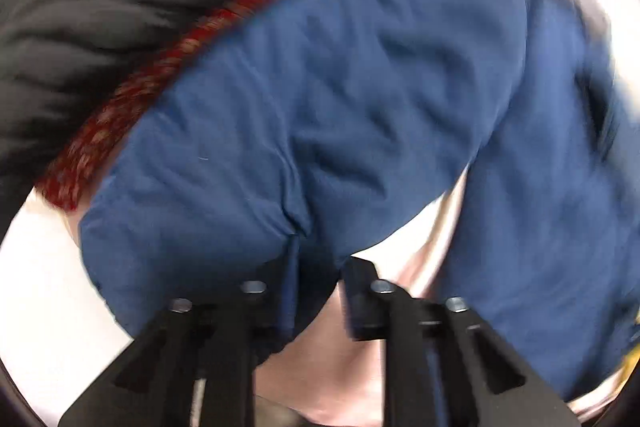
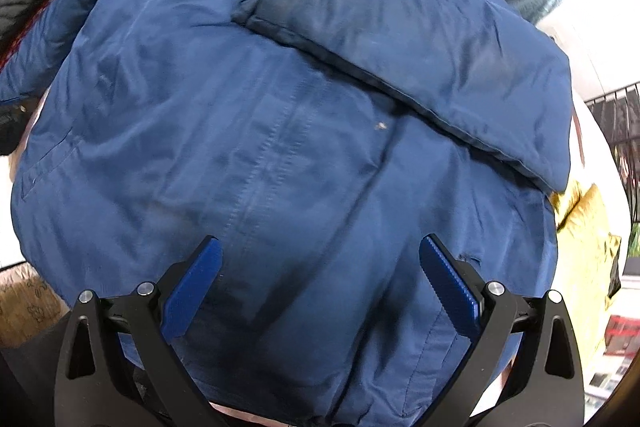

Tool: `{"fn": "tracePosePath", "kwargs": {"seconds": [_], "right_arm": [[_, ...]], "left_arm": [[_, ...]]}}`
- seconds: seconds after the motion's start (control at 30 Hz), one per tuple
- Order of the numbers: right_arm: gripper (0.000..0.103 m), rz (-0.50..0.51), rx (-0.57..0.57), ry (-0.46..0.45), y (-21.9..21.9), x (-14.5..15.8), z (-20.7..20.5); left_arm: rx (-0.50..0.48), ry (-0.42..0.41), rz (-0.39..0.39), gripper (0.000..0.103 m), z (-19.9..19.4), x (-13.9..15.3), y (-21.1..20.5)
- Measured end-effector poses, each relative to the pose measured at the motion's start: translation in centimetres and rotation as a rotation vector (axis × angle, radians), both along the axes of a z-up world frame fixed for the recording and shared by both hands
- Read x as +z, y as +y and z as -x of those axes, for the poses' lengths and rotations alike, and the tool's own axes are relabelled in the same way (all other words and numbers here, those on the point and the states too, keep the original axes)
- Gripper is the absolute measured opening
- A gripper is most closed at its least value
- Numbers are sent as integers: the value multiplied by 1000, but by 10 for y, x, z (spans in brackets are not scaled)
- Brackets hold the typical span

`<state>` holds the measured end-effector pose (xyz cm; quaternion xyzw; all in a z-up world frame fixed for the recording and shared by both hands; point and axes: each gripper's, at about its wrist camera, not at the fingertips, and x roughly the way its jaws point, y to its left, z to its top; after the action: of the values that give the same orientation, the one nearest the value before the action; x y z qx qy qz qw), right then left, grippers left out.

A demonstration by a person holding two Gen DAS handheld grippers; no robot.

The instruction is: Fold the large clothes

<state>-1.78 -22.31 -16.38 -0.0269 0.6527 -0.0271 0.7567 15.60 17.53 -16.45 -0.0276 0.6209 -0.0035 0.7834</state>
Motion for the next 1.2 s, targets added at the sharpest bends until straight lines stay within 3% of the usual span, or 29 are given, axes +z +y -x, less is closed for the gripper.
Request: {"fn": "tracePosePath", "kwargs": {"seconds": [0.07, 0.17, 0.27, 0.3, 0.37, 0.43, 0.5, 0.57, 0.67, 0.77, 0.93, 0.97, 1.0, 1.03, 1.07, 1.2], "right_arm": [[98, -12, -15, -1, -4, 0, 0], [98, -28, -13, 1, -18, -7, -16], [98, -39, -1, -4, -20, -7, -21], [98, -44, 3, -9, -20, -7, -24], [98, -49, 5, -18, -21, -4, -27], [98, -55, -4, -26, -26, -3, -28], [98, -61, -25, -28, -35, -2, -28], [98, -70, -56, -28, -46, -3, -27], [98, -77, -107, -27, -67, -4, -27], [98, -78, -169, -33, -88, -3, -20], [98, -81, -275, -17, -125, -8, -5], [98, -84, -293, -9, -131, -10, -2], [98, -88, -310, -3, -137, -12, -1], [98, -93, -331, 3, -145, -14, 1], [98, -97, -352, 7, -152, -15, 3], [98, -111, -409, 11, -176, -16, 8]], "left_arm": [[60, -64, 144, 13, -11, 34, 11], [56, -190, 267, 12, -29, 99, 13], [97, -271, 509, 12, -42, 157, 12], [85, -296, 540, 11, -48, 172, 9], [6, -361, 515, 11, -50, 208, -14], [-128, -446, 437, 12, -42, 248, -53], [-253, -527, 337, 12, -47, 277, -93], [-341, -556, 315, 12, -53, 292, -126], [-397, -517, 322, 12, -71, 286, -175], [-461, -479, 285, 12, -73, 261, -228], [-757, -413, 69, 20, -36, 202, -342], [-812, -374, 68, 35, -26, 184, -366], [-842, -326, 104, 62, -18, 167, -378], [-853, -281, 126, 73, -9, 155, -386], [-860, -240, 149, 79, 0, 143, -400], [-944, -135, 225, 86, 39, 119, -439]]}}
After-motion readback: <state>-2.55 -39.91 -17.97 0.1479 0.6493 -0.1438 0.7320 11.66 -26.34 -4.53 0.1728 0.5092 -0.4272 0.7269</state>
